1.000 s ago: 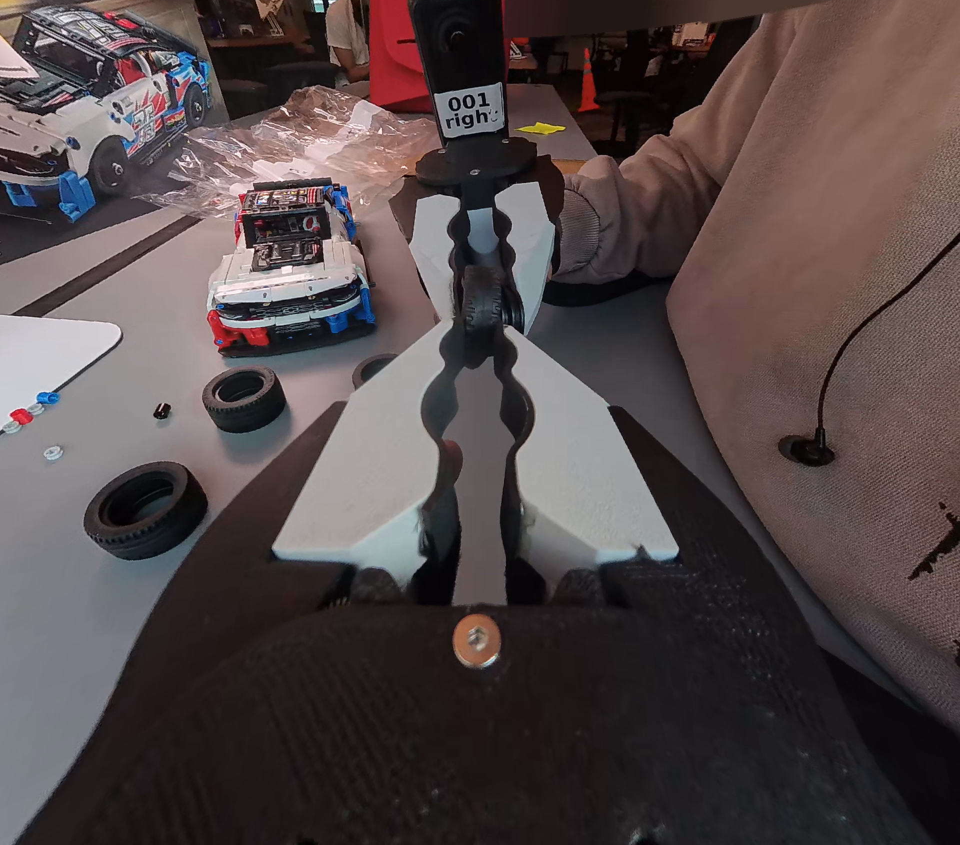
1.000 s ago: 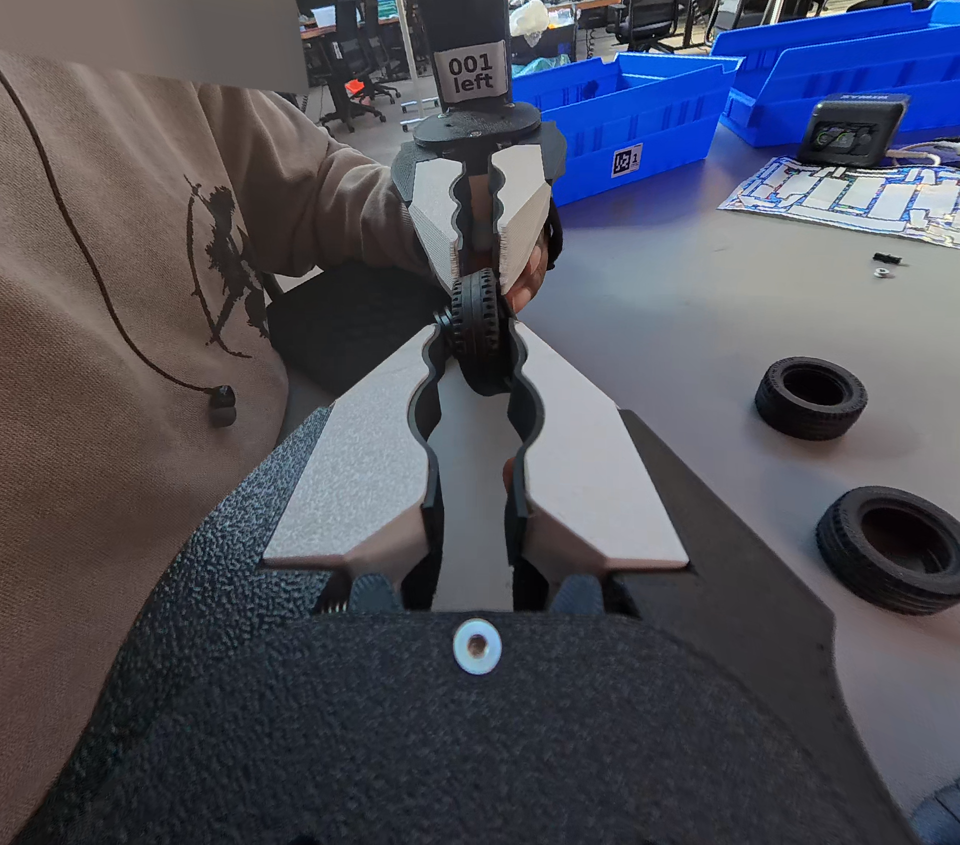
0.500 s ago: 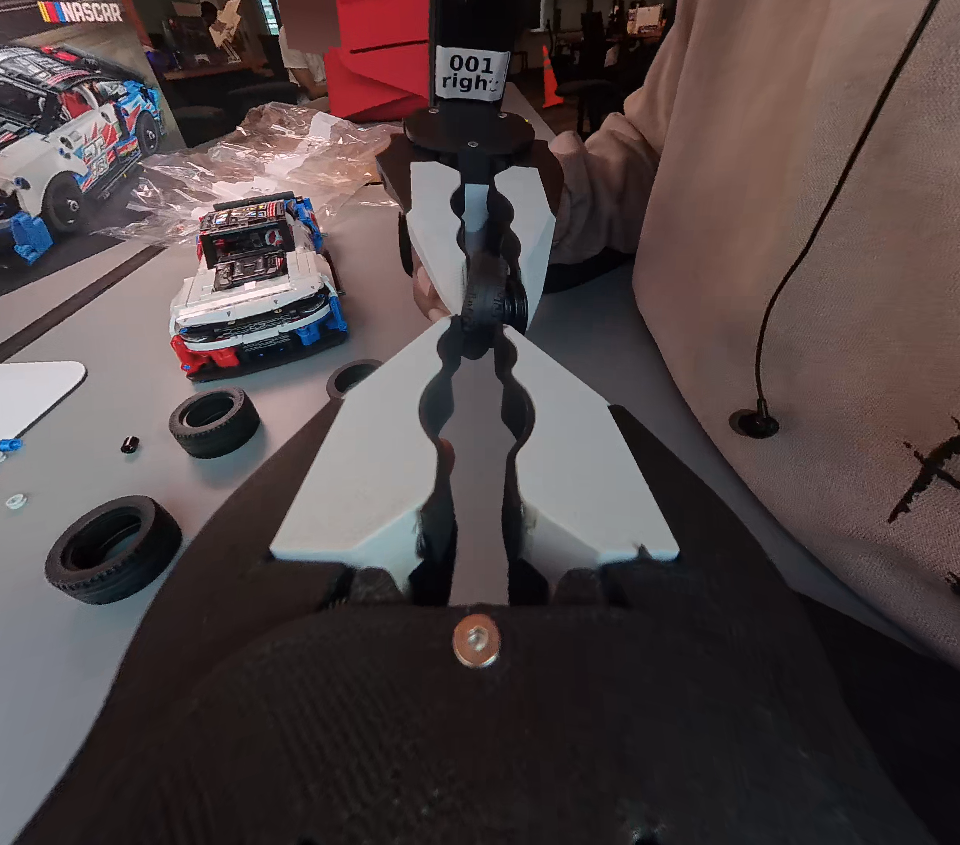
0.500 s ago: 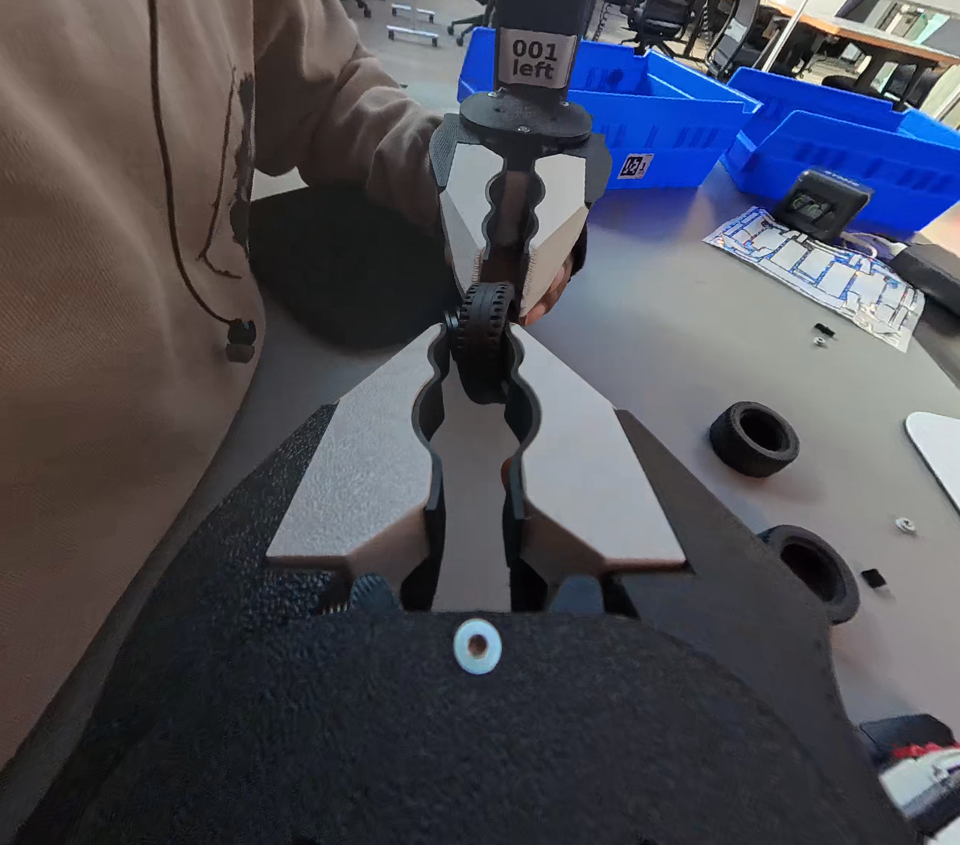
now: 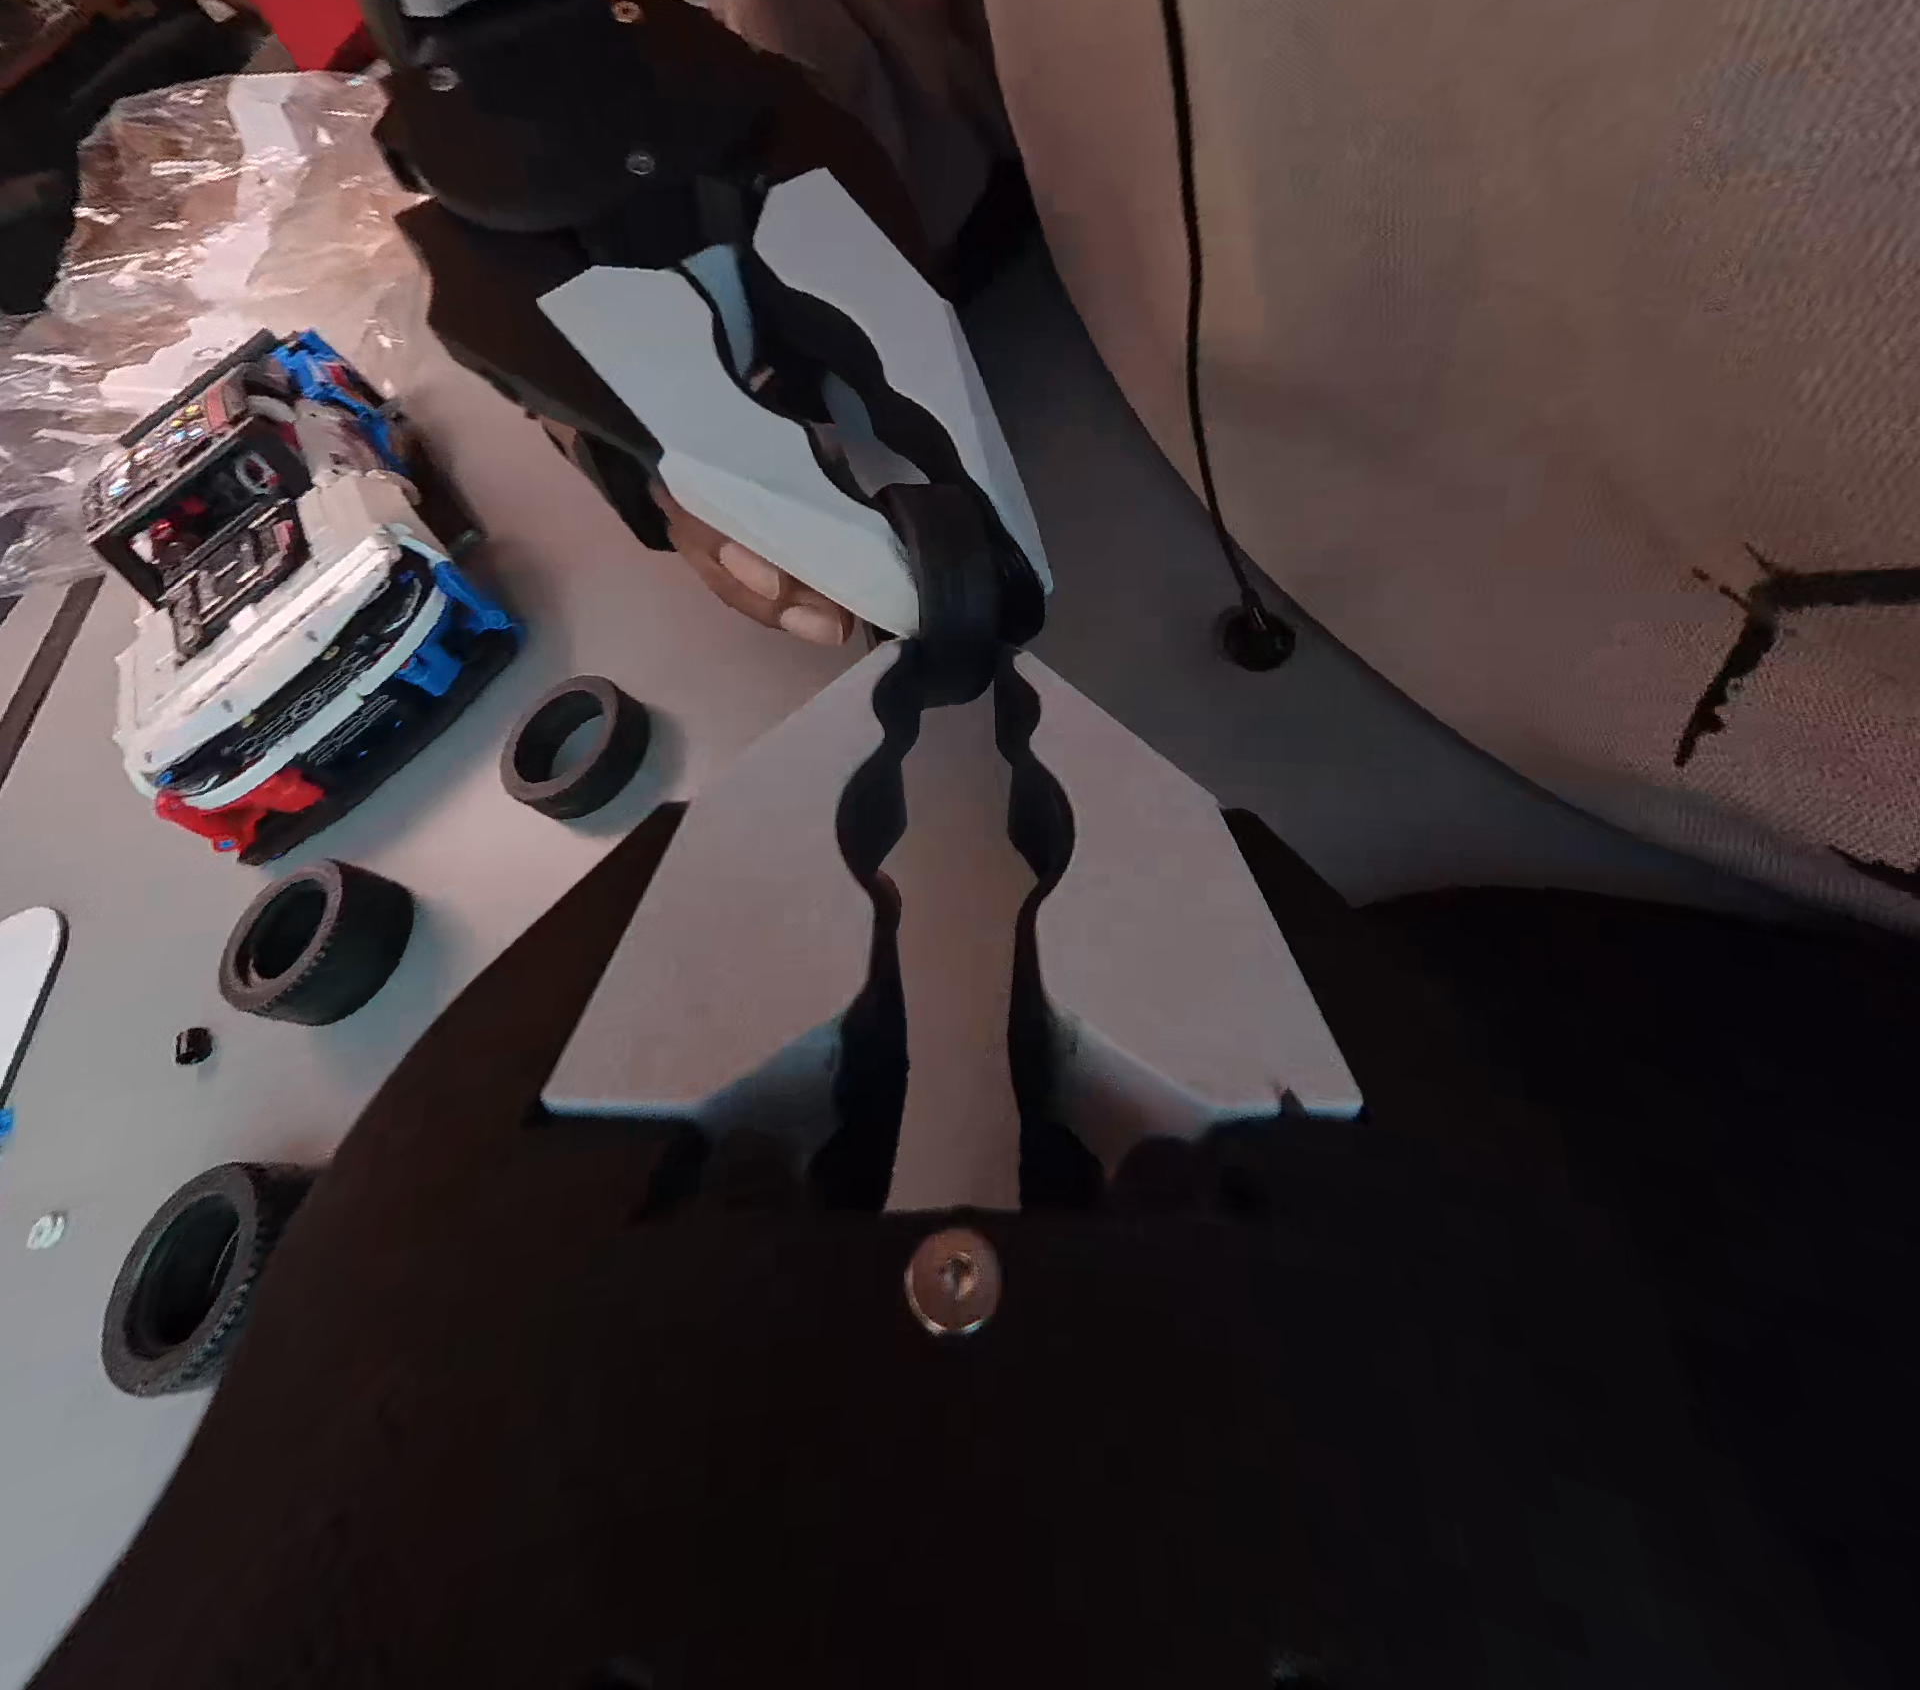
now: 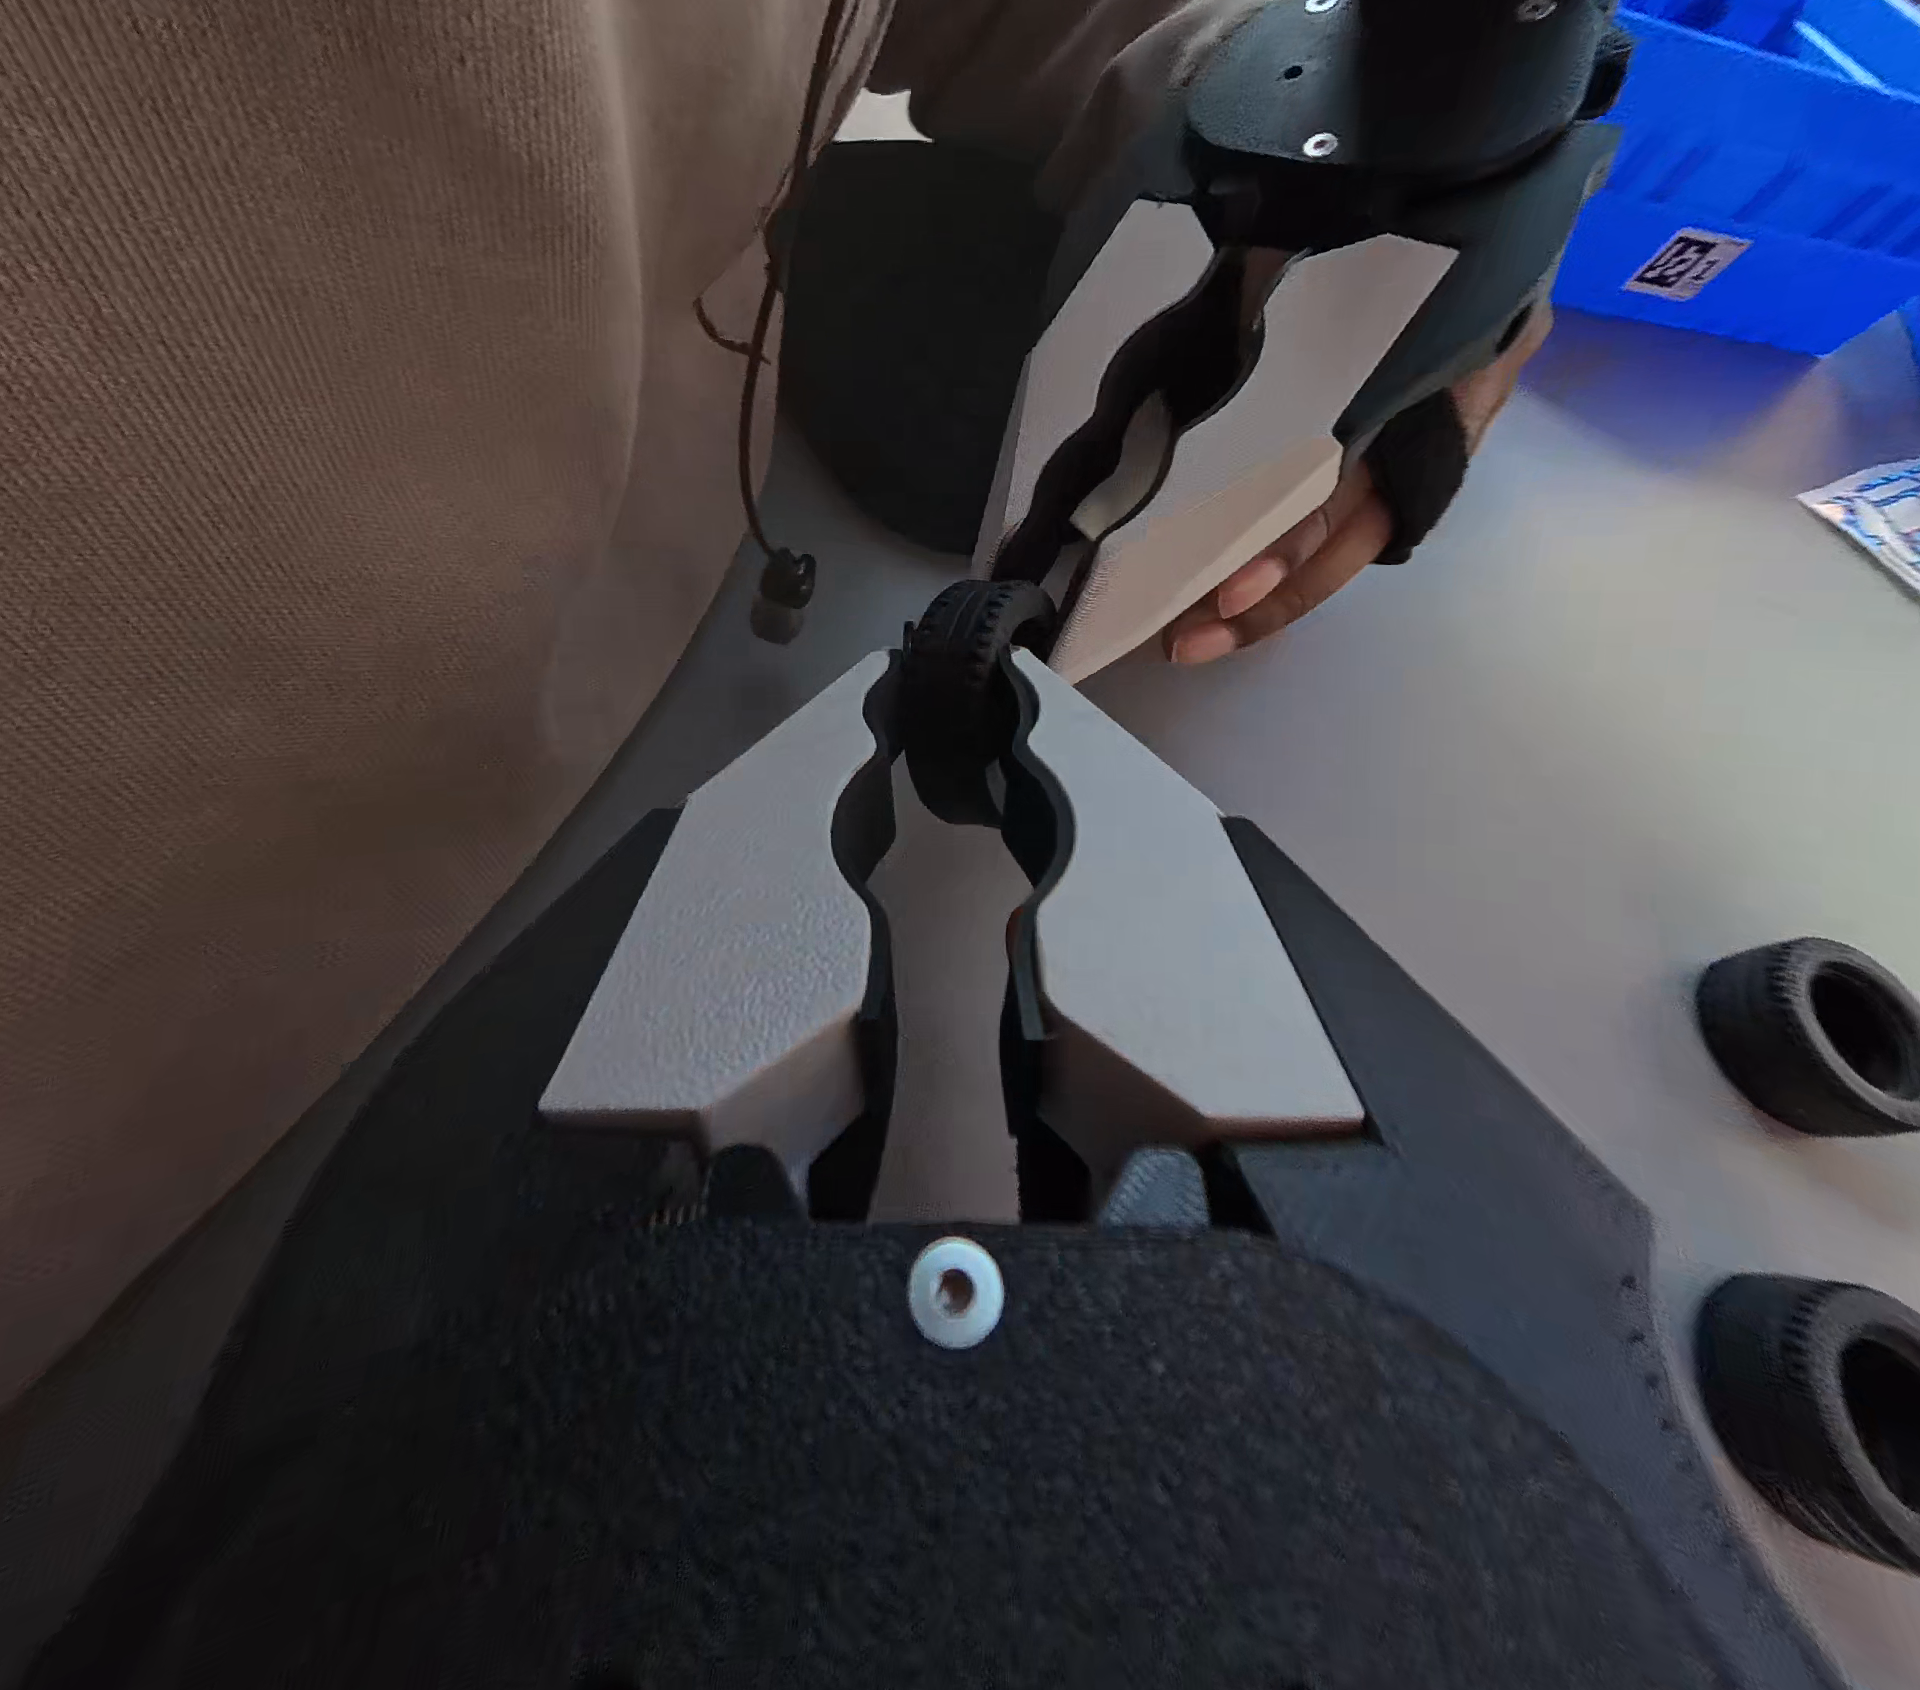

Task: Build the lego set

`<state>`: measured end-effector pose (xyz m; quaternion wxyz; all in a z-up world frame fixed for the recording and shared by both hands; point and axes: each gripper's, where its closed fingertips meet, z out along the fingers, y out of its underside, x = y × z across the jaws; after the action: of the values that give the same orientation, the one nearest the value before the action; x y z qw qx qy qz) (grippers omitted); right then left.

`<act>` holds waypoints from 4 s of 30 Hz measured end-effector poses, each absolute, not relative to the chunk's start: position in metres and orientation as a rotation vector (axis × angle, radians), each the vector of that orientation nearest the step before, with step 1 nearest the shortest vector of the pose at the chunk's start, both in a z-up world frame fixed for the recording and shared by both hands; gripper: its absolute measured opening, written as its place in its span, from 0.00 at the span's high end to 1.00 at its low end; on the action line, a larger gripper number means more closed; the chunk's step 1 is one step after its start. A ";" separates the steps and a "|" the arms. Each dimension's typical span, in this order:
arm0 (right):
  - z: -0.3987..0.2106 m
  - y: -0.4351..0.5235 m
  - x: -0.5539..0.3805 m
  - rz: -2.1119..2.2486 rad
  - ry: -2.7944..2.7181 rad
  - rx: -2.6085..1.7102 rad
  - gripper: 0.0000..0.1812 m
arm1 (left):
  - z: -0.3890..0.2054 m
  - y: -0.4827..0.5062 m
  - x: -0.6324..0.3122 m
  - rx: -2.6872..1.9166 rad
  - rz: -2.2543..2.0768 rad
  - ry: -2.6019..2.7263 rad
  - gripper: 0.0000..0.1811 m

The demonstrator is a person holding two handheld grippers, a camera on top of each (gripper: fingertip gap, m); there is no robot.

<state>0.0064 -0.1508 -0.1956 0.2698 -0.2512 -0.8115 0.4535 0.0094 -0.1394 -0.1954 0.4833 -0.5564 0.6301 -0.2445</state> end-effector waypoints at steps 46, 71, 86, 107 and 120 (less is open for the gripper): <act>-0.108 -0.110 -0.009 2.080 -1.495 -1.051 0.92 | -0.126 -0.108 -0.001 -1.467 -1.186 0.851 0.93; -0.131 -0.097 -0.011 1.536 -1.962 -1.055 0.87 | -0.138 -0.095 -0.005 -1.580 -1.247 0.784 0.93; -0.128 -0.080 -0.029 1.696 -1.615 -1.174 0.91 | -0.134 -0.078 -0.027 -1.569 -1.134 0.667 0.94; -0.125 -0.077 -0.026 1.782 -1.585 -1.127 0.90 | -0.127 -0.083 -0.023 -1.575 -1.182 0.691 0.96; -0.097 -0.110 -0.019 1.518 -1.678 -0.931 0.90 | -0.100 -0.110 -0.018 -1.471 -1.025 0.936 0.95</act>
<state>-0.0191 -0.1101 -0.0969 0.3403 -0.3577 -0.6449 0.5834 -0.0179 -0.1104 -0.0999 0.5306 -0.6164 0.3923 -0.4296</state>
